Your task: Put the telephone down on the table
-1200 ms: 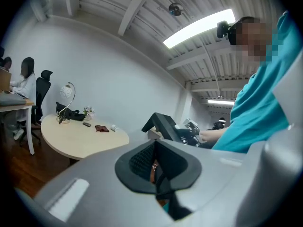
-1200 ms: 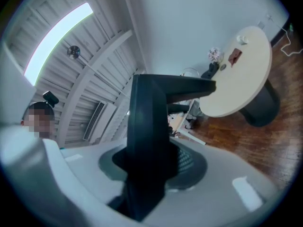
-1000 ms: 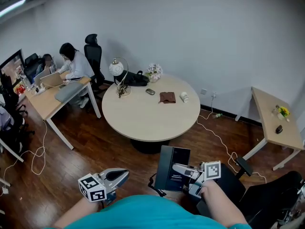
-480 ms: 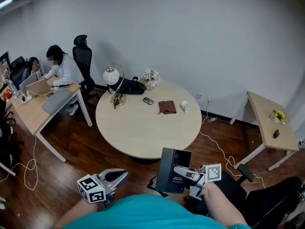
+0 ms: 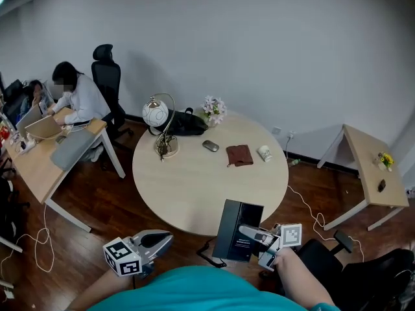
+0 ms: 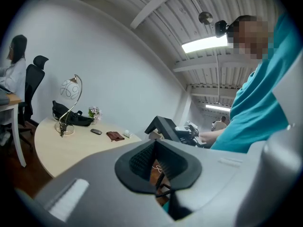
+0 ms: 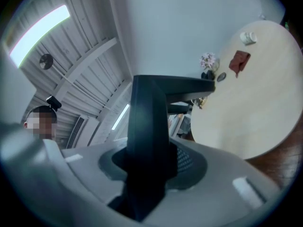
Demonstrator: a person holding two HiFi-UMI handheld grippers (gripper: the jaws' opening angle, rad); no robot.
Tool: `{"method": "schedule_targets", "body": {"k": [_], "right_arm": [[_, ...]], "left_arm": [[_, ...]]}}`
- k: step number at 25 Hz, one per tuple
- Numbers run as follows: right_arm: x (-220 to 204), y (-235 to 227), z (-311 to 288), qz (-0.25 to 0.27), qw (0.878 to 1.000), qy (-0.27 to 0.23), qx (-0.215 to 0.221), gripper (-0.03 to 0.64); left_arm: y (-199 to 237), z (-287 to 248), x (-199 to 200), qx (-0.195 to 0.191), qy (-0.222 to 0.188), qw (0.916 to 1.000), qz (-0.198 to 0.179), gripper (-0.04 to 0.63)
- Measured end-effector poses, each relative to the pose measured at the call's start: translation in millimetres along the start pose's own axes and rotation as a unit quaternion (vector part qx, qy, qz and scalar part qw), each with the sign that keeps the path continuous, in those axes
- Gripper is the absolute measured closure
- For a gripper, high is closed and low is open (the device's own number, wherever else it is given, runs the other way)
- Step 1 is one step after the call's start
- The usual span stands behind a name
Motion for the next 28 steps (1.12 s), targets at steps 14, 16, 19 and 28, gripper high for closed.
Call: {"method": "schedule_targets", "body": {"k": [14,16,19,28], "right_arm": [[137,-129,-15,-0.010,0.995,0.086,0.039,0.459],[157,-153,-19,-0.011,0.994,0.094,0.045,0.459],[180,-183,-28,-0.026,0.994,0.093,0.054,0.459],[229,-264,-65,-0.052,0.997,0.050,0.037,0.459]], "left_arm": [[84,-85,56,0.085,-0.013,0.9953,0.044,0.591],[96,-100,64,0.091,-0.015,0.9946,0.048,0.591],[114,-115,70,0.095,-0.033,0.9918,0.078,0.591],[196,-139,73,0.086,0.026,0.9930,0.077,0.591]]}}
Point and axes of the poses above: the fingertips, and each gripper's own axes: z backward along the fingers, y to its left, x out of its top, the point moved 8 cm from there along z, backward along the fingers, and after that the axes turned 14 degrees about y, right-handed, at the moved point
